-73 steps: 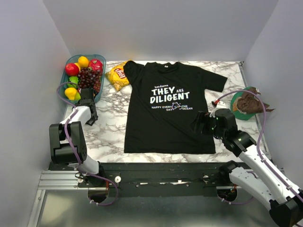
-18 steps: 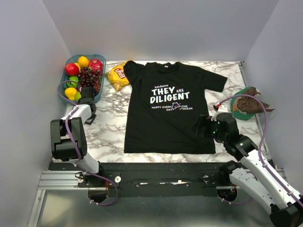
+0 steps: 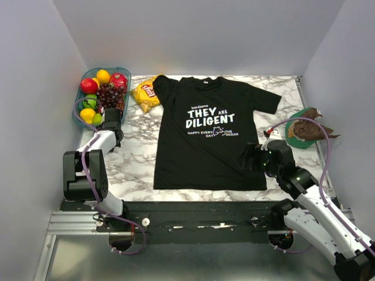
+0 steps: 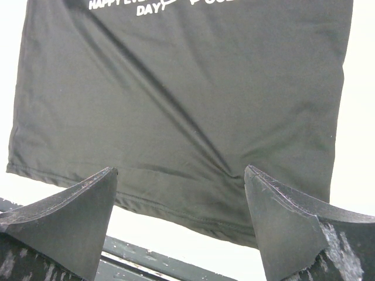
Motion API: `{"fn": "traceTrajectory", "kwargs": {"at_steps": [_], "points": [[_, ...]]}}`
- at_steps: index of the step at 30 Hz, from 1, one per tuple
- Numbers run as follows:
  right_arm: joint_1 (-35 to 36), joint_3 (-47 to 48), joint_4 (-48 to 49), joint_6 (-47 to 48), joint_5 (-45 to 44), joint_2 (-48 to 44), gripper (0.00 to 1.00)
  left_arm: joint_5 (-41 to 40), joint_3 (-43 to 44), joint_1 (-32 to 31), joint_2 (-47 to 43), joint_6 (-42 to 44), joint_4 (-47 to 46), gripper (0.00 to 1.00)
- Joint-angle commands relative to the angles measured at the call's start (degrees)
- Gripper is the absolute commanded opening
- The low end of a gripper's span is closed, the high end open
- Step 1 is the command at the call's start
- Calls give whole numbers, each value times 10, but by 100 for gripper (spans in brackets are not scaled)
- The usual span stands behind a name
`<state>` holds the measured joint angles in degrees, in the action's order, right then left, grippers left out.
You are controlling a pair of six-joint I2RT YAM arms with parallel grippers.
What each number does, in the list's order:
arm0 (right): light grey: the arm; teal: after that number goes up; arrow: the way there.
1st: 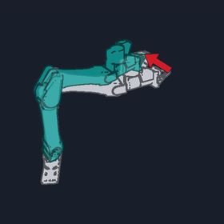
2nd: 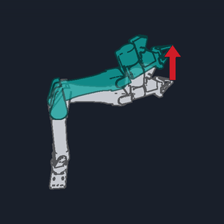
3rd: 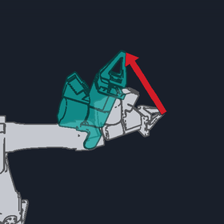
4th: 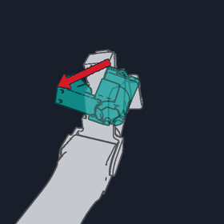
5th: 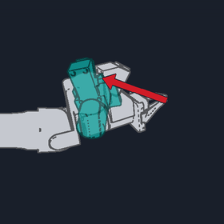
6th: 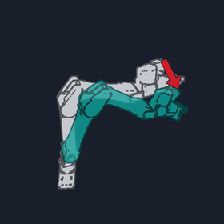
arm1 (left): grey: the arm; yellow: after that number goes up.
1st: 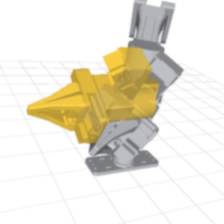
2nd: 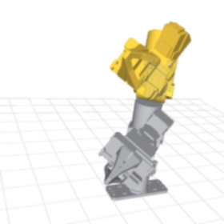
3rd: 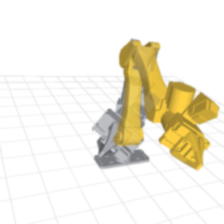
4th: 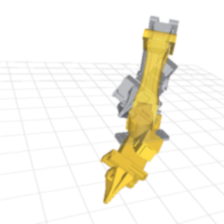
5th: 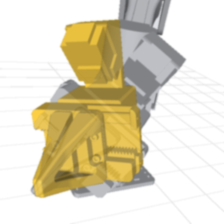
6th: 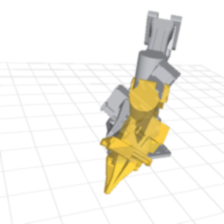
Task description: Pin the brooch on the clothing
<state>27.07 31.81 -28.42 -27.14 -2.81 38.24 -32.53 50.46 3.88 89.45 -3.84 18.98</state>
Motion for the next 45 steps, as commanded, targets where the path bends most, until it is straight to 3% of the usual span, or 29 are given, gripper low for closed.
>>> {"fn": "traceTrajectory", "kwargs": {"at_steps": [1,7,10,17,21,27,36,40,45], "points": [[4,-11,0,0,11,1,96,-29,-9,-5,-28,3,-4,9],[4,-11,0,1,9,-2,96,-18,-18,-6,-58,5,-12,1],[4,-8,-1,1,4,-6,96,29,-22,-12,-94,2,-11,0],[4,4,15,26,39,-1,96,149,-54,-97,-217,20,-21,0],[4,17,42,36,78,24,96,245,-61,-148,-270,17,-23,0],[4,37,123,36,170,53,96,493,-61,-173,-328,33,-38,0],[4,150,151,102,263,110,95,879,28,-235,-214,-60,-151,0],[4,169,180,97,330,120,92,980,64,-247,-170,-64,-146,0],[12,195,179,113,374,152,86,1025,49,-258,-169,-66,-136,0]]}}
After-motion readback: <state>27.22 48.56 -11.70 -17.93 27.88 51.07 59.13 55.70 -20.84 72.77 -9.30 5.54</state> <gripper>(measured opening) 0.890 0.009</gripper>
